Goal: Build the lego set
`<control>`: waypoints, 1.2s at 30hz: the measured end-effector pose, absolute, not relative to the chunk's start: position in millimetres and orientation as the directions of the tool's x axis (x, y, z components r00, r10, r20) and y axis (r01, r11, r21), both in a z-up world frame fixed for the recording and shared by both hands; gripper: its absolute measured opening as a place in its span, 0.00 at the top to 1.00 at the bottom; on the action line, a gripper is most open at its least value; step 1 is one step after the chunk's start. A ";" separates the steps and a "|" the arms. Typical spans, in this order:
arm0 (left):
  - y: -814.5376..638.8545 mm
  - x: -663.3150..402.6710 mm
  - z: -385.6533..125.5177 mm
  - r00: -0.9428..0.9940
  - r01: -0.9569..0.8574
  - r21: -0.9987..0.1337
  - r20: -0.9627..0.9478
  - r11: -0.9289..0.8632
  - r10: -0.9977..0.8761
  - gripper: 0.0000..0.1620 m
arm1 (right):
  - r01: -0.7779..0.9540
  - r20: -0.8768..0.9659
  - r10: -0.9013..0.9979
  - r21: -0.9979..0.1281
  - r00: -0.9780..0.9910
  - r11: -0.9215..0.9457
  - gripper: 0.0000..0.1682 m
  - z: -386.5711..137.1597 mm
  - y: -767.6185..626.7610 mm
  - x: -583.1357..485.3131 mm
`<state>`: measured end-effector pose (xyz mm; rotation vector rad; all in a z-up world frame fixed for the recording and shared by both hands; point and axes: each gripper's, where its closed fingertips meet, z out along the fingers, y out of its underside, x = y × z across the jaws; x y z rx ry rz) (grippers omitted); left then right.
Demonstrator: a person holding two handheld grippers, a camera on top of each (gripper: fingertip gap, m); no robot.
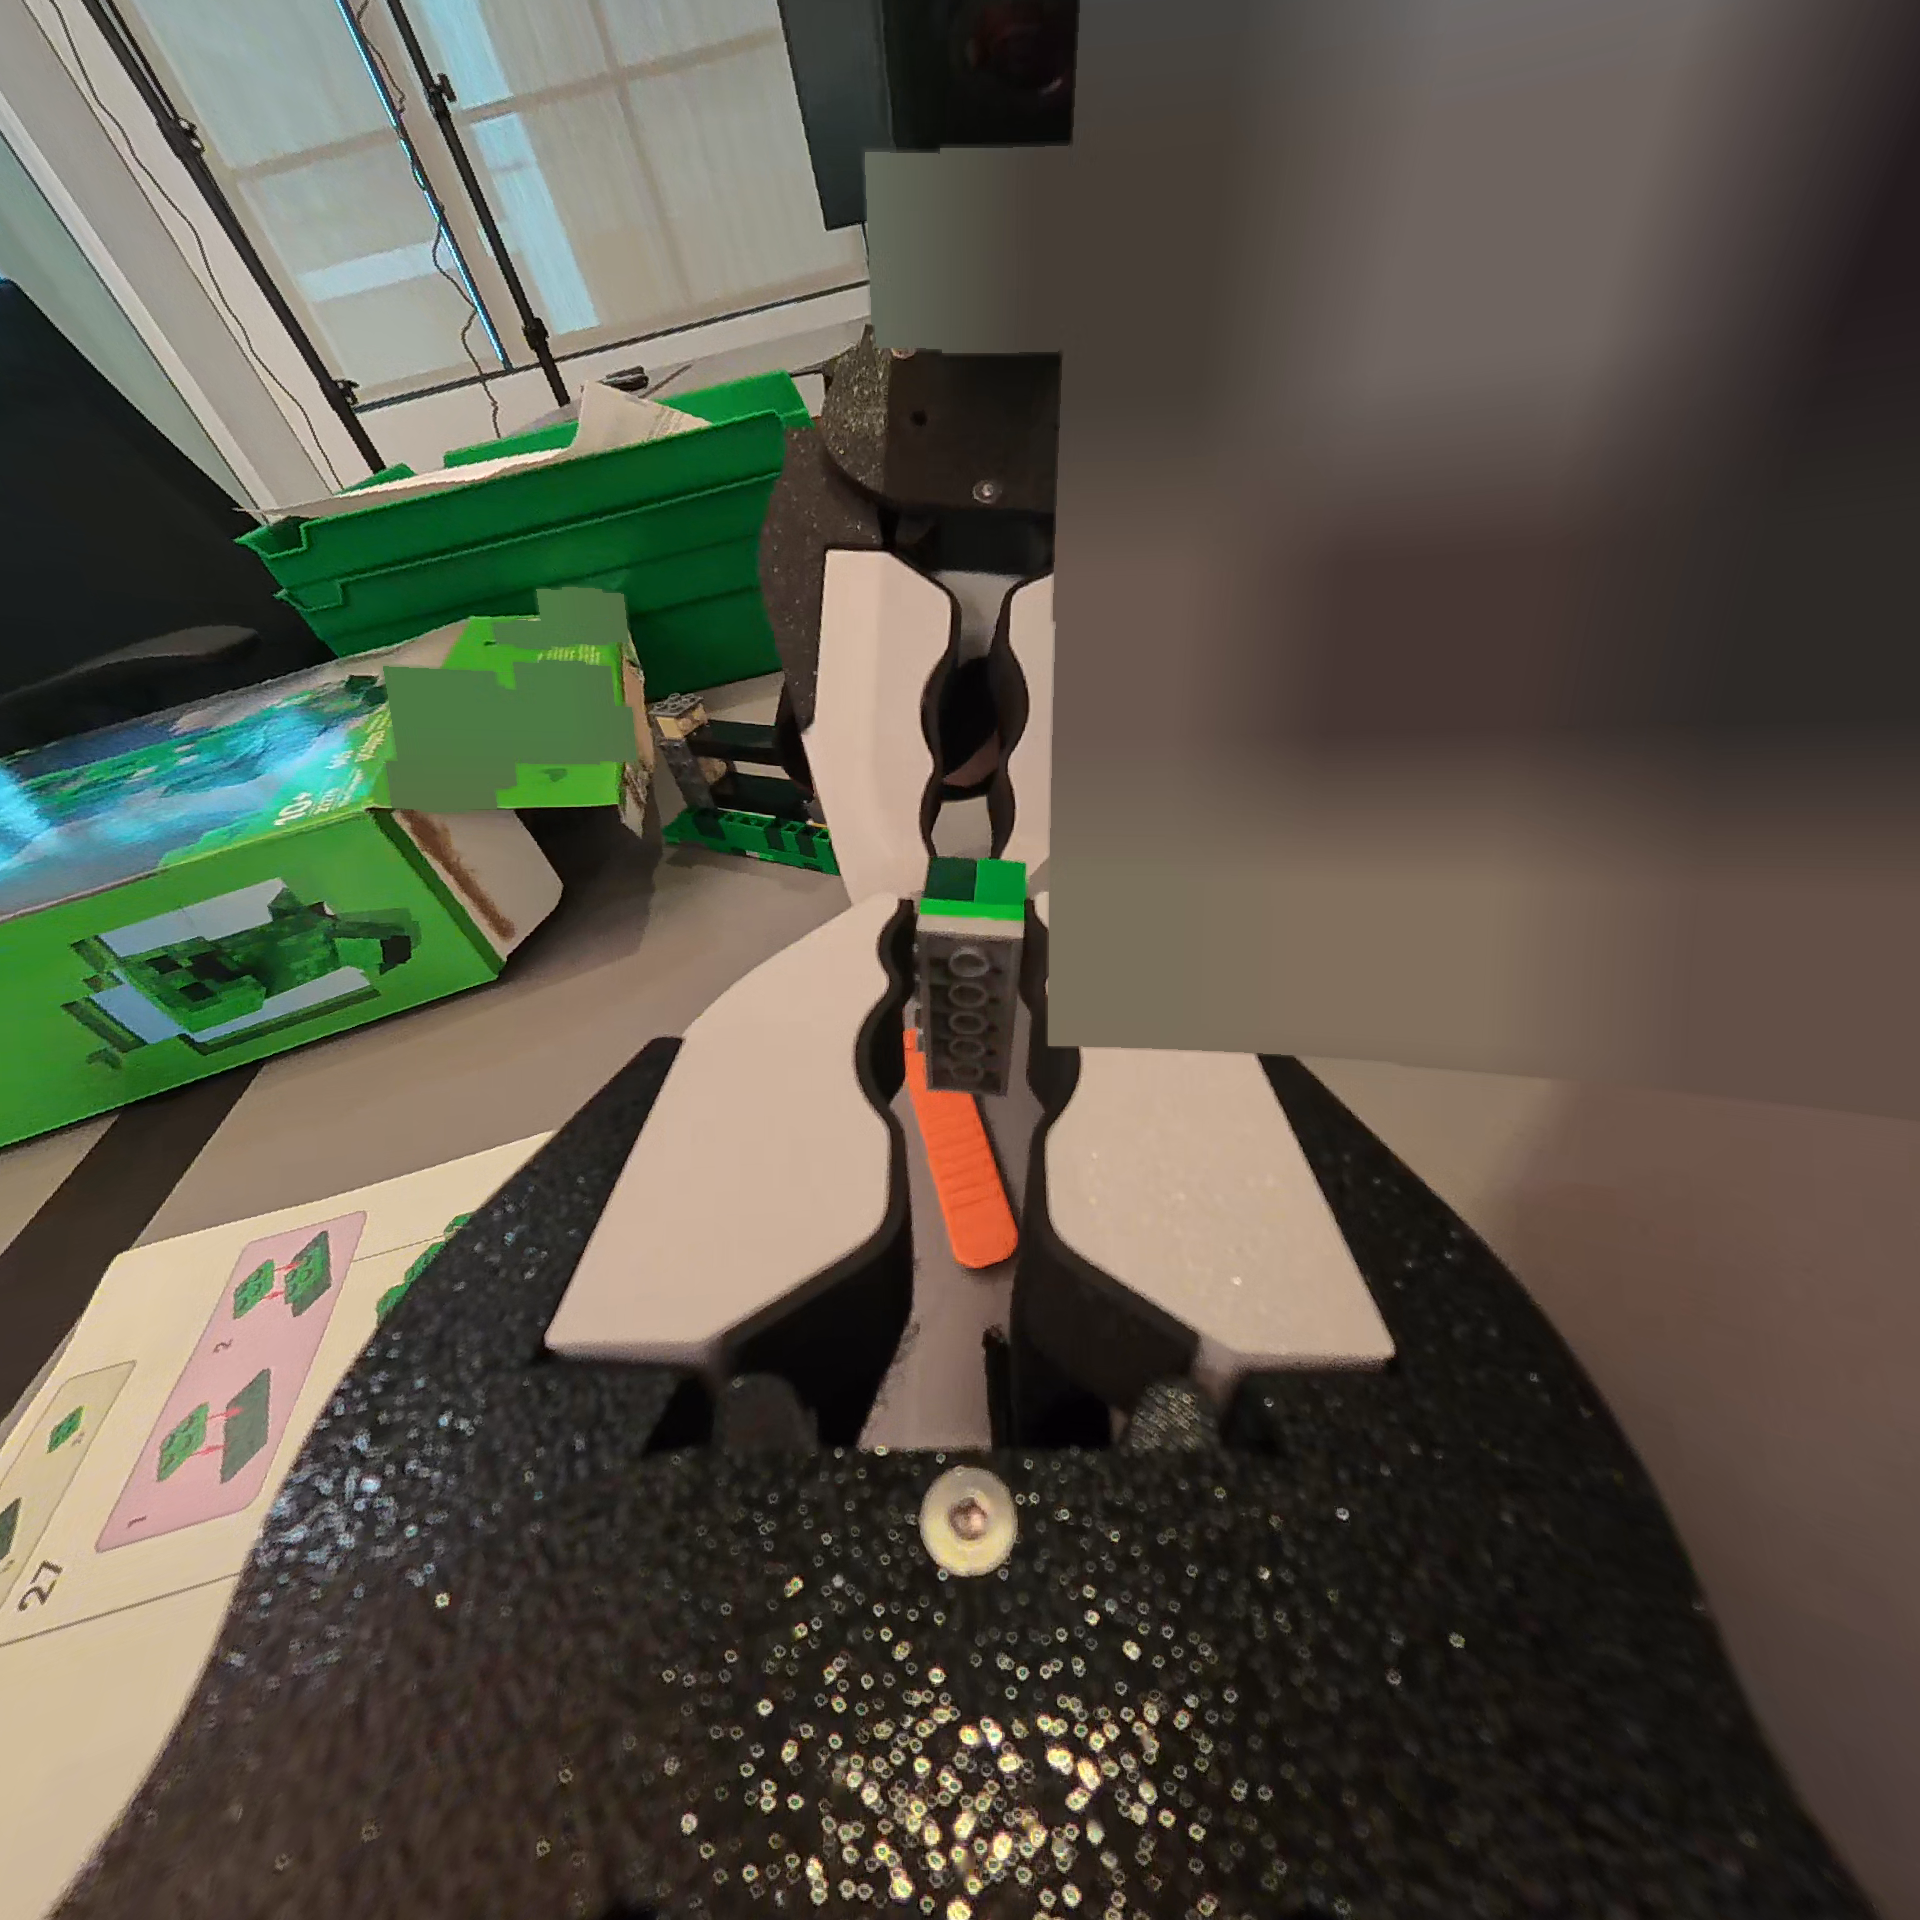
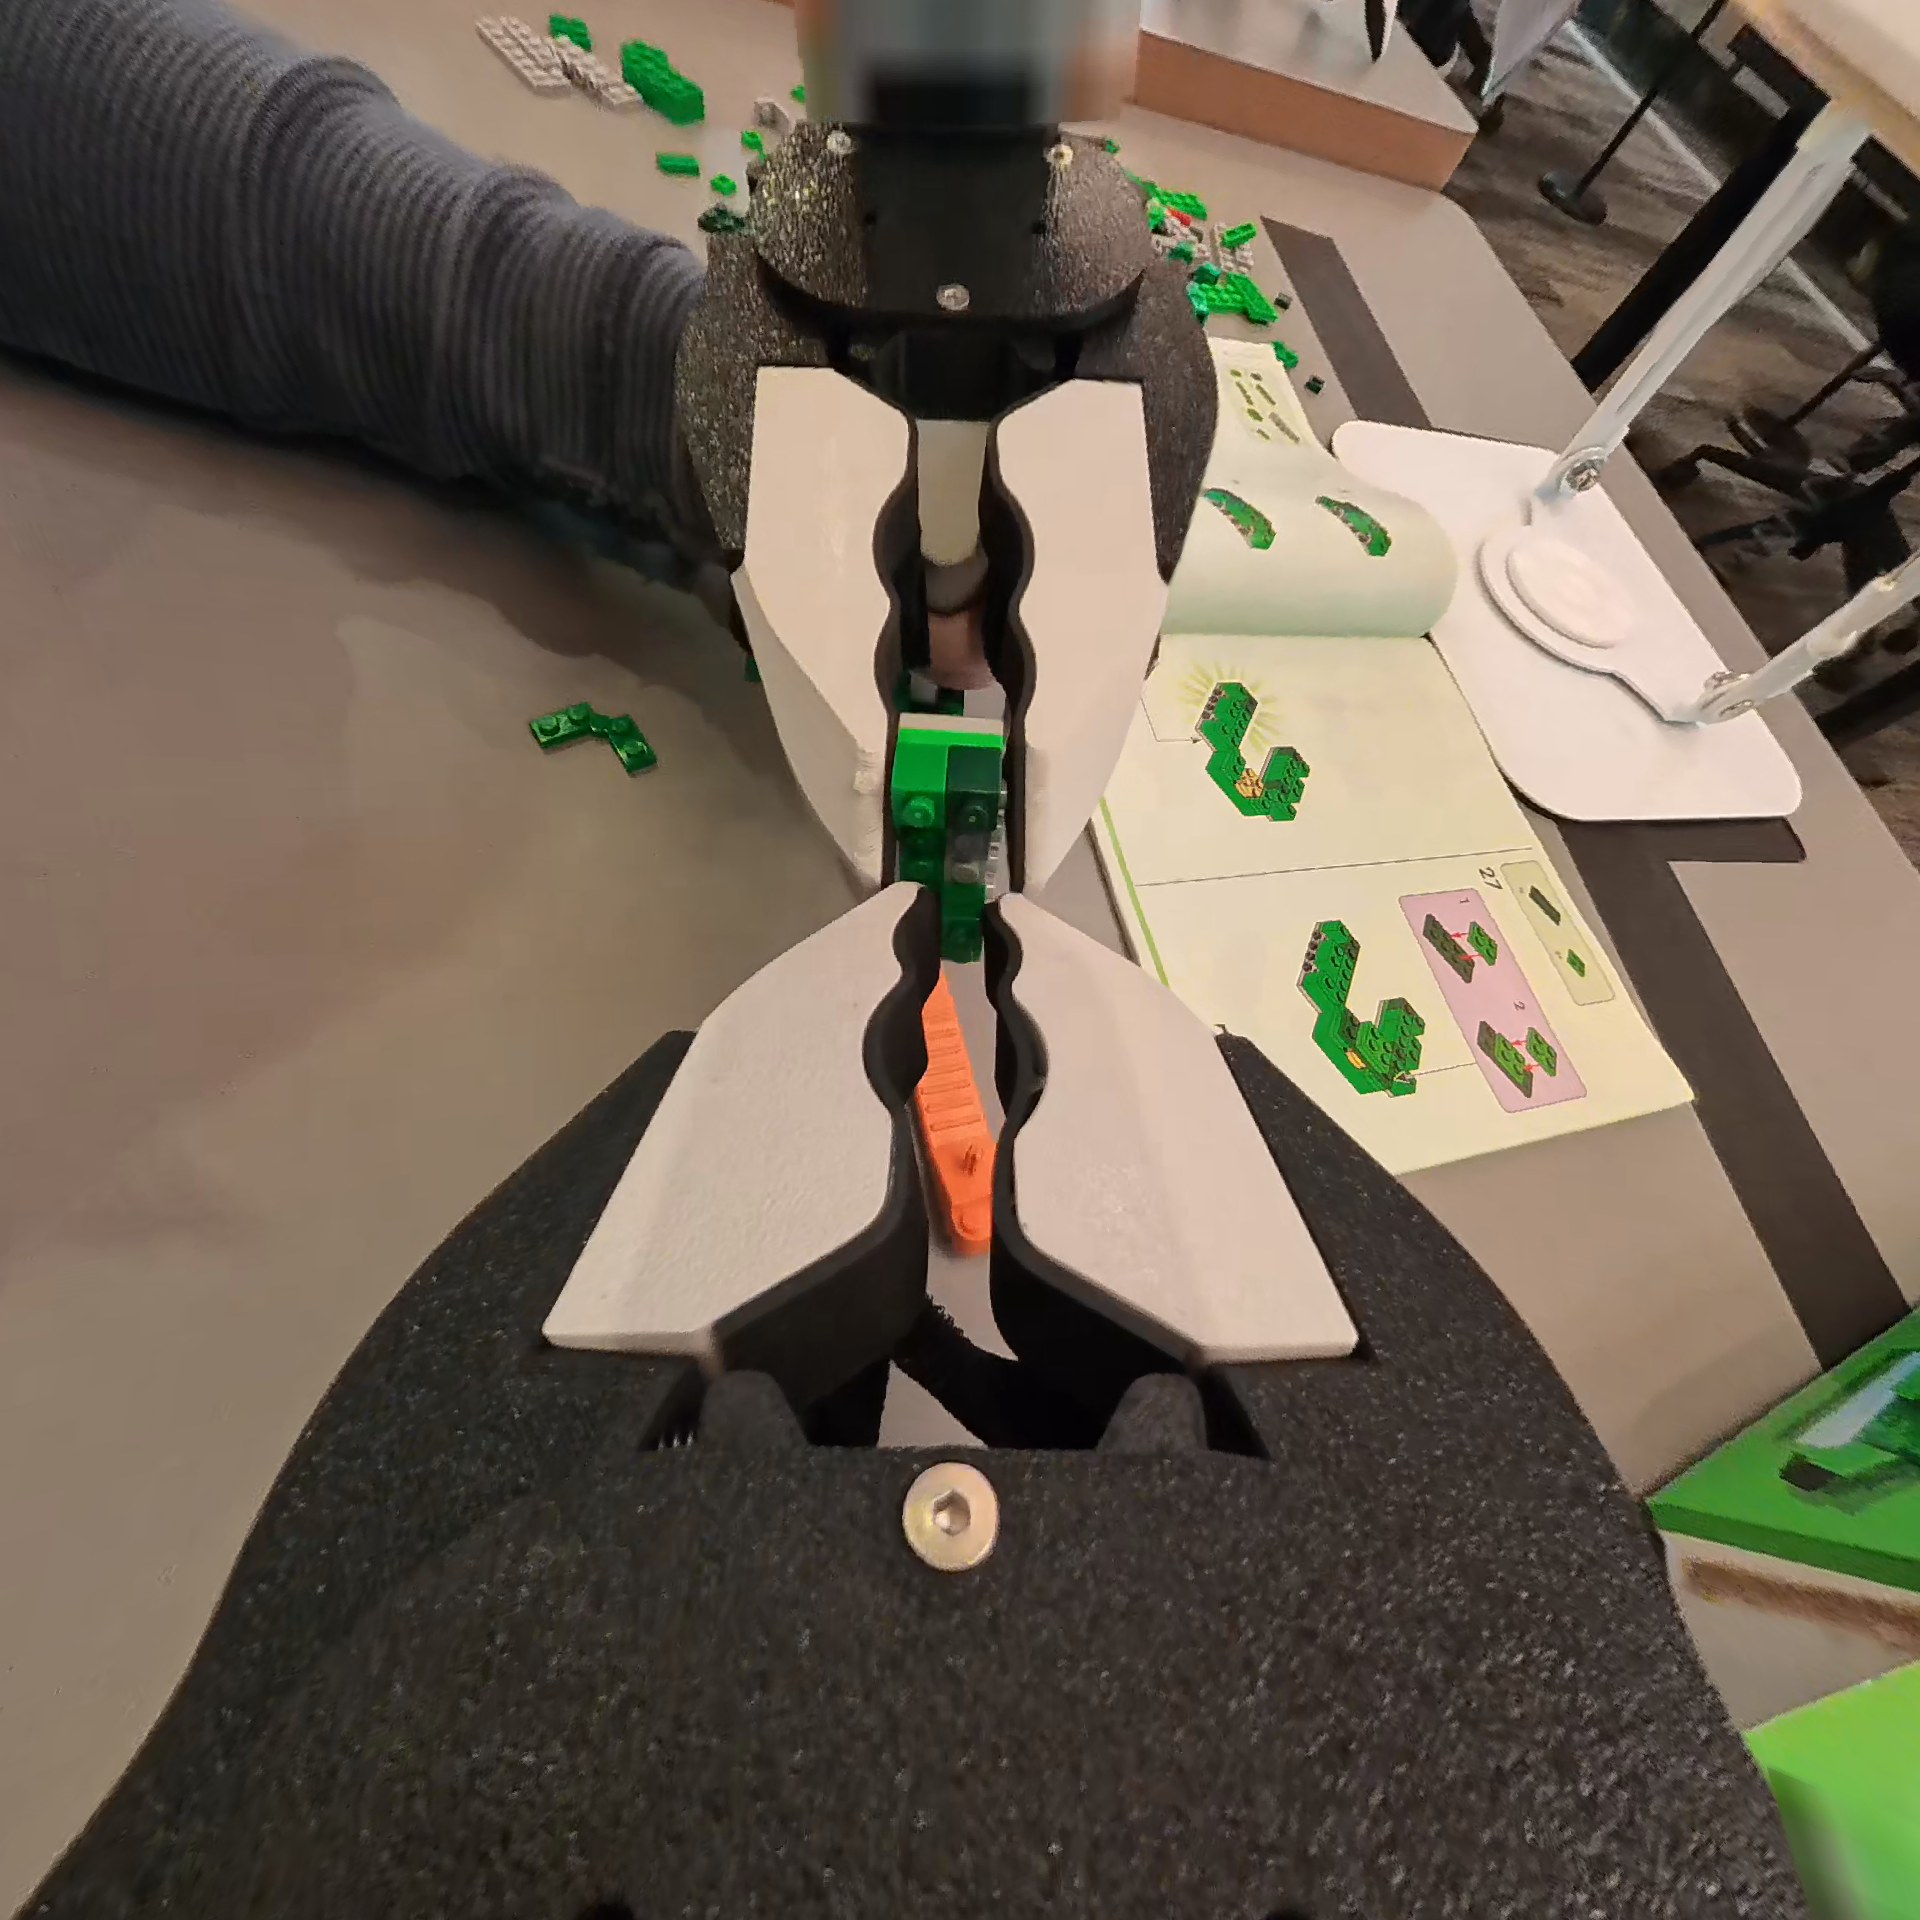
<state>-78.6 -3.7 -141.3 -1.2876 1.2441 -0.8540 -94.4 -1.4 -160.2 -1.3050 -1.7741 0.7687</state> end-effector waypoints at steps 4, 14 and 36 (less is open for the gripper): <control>-3.2 -80.1 -137.5 0.196 -0.144 -0.979 -0.171 0.144 -0.966 0.89 | 0.447 0.216 0.965 -0.856 -0.150 0.261 0.96 -155.5 -1.3 -95.5; -6.2 -79.4 -129.8 0.185 -0.089 -0.986 -0.155 0.140 -0.970 0.89 | 0.428 0.204 0.968 -0.869 -0.146 0.248 0.94 -148.5 -3.1 -95.7; -6.1 -86.8 -105.5 0.208 0.069 -0.992 -0.089 0.105 -0.974 0.89 | 0.433 0.157 0.979 -0.879 -0.133 0.200 0.79 -147.8 -4.9 -97.0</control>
